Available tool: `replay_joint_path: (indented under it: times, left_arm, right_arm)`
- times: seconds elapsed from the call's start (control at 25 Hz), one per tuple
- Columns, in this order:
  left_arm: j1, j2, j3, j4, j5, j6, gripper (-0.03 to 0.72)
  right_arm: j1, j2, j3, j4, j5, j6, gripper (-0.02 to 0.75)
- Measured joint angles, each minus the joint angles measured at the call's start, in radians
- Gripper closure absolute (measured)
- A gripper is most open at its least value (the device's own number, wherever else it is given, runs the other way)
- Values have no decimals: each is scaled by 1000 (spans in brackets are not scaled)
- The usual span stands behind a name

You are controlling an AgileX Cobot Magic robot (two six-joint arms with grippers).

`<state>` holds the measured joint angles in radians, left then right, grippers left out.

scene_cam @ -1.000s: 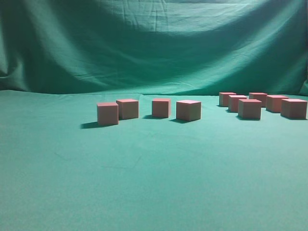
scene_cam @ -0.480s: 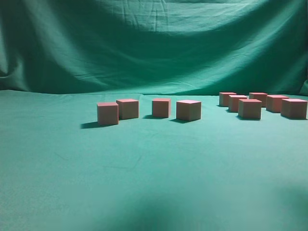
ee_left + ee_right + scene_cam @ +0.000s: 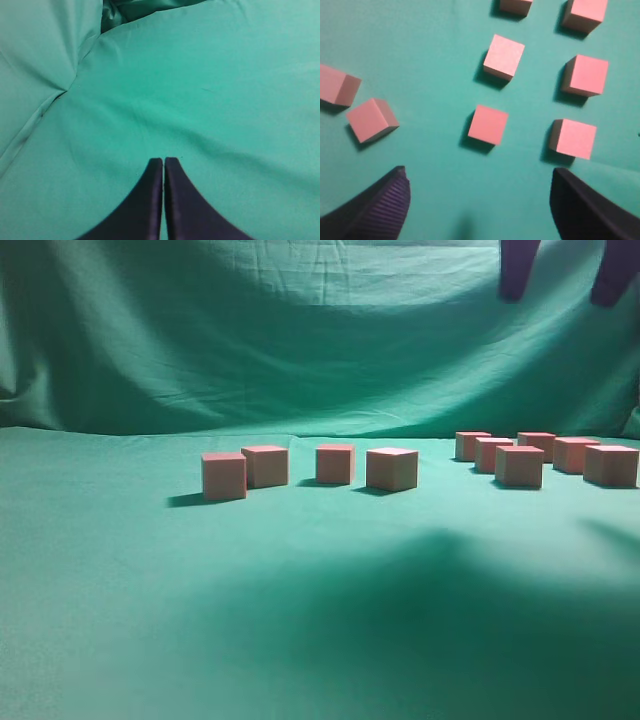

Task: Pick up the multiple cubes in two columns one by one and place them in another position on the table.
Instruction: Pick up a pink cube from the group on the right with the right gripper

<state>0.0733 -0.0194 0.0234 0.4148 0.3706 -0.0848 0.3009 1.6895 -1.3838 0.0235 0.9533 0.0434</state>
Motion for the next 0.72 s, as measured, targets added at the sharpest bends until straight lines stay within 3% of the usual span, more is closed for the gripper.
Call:
replay_joint_path:
  times: [0.72]
  left_arm:
    - [0, 0, 0, 0, 0, 0, 688]
  right_arm:
    - [0, 276, 0, 6, -222, -16, 233]
